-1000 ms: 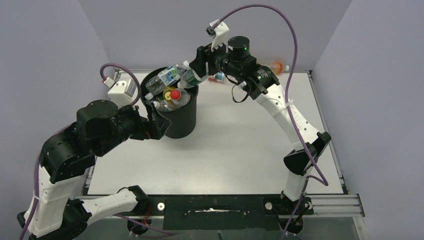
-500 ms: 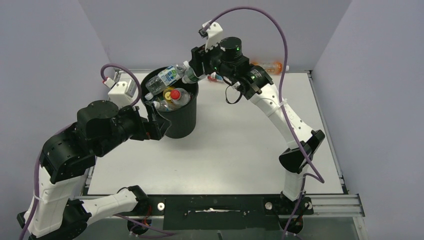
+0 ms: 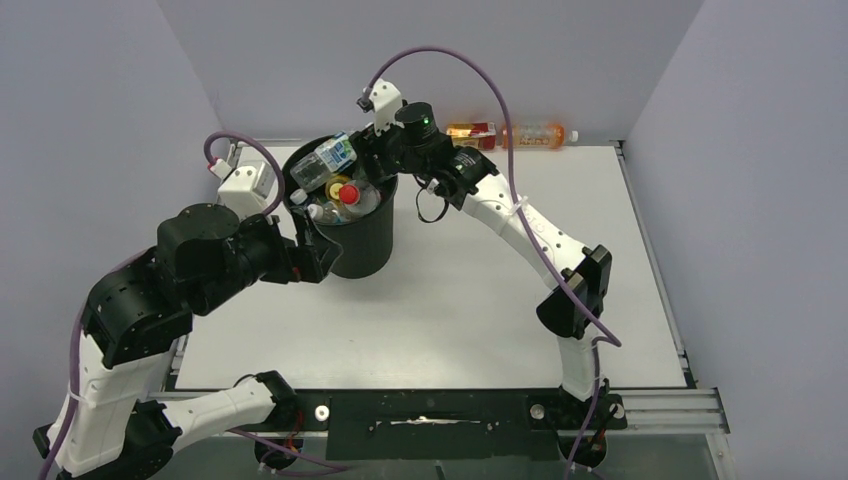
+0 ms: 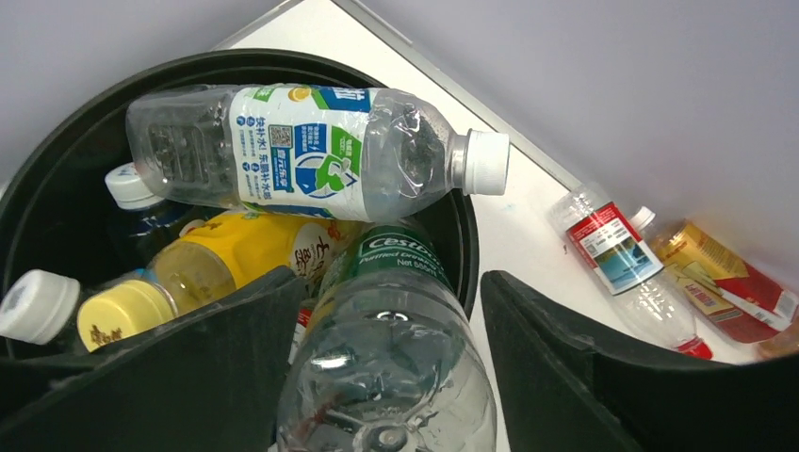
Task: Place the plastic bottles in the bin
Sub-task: Place the plastic bottle in the trash bin.
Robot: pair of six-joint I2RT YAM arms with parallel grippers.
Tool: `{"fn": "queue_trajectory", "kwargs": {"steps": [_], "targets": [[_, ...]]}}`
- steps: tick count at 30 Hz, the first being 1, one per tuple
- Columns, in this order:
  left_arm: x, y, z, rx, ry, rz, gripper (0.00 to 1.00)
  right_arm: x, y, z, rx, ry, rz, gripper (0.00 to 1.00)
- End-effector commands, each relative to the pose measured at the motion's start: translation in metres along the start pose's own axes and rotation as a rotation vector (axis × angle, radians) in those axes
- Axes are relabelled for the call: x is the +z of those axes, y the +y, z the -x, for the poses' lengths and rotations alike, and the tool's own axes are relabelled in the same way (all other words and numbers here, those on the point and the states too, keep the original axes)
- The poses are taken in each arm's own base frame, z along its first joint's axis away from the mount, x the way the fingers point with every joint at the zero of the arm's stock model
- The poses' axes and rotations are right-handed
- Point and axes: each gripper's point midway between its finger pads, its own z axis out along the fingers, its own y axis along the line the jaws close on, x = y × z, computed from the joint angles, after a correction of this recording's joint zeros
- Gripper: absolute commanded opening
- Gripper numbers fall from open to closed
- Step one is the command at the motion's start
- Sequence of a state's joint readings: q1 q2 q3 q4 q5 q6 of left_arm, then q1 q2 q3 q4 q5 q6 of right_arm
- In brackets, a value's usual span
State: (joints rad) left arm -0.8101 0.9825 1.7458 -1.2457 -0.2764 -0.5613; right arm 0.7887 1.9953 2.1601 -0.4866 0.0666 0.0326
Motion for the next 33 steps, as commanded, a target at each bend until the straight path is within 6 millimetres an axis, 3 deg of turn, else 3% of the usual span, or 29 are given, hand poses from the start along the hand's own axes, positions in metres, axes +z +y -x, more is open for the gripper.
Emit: {"fn": "queue_trajectory", "kwargs": {"steps": [1, 5, 13, 18, 23, 26, 29, 33], "targets": [[0.0, -0.006, 0.008, -0.006, -0.033, -0.029, 0.91, -0.018, -0.001, 0.026, 0.003, -0.064, 0.004, 0.76], [0.001, -0.006, 0.006, -0.006, -0.028, -0.026, 0.91, -0.039, -0.001, 0.051, 0.023, -0.125, 0.019, 0.91], [0.002, -0.006, 0.006, -0.008, -0.03, -0.025, 0.91, -0.101, -0.006, 0.11, 0.079, -0.278, 0.055, 0.99], [0.004, -0.005, 0.008, -0.008, -0.039, -0.017, 0.92, -0.143, -0.042, 0.116, 0.174, -0.347, 0.011, 0.98], [0.002, -0.007, 0.017, -0.001, -0.078, -0.025, 0.92, -0.161, -0.108, 0.07, 0.308, -0.318, -0.113, 0.98], [0.004, -0.005, 0.023, 0.006, -0.097, -0.004, 0.92, -0.159, -0.154, 0.032, 0.392, -0.275, -0.165, 0.98], [0.01, -0.006, 0.025, 0.022, -0.096, 0.007, 0.92, -0.15, -0.195, -0.008, 0.456, -0.22, -0.205, 0.98], [0.018, -0.006, 0.027, 0.041, -0.088, 0.03, 0.92, -0.126, -0.234, -0.051, 0.526, -0.157, -0.216, 1.0]]}}
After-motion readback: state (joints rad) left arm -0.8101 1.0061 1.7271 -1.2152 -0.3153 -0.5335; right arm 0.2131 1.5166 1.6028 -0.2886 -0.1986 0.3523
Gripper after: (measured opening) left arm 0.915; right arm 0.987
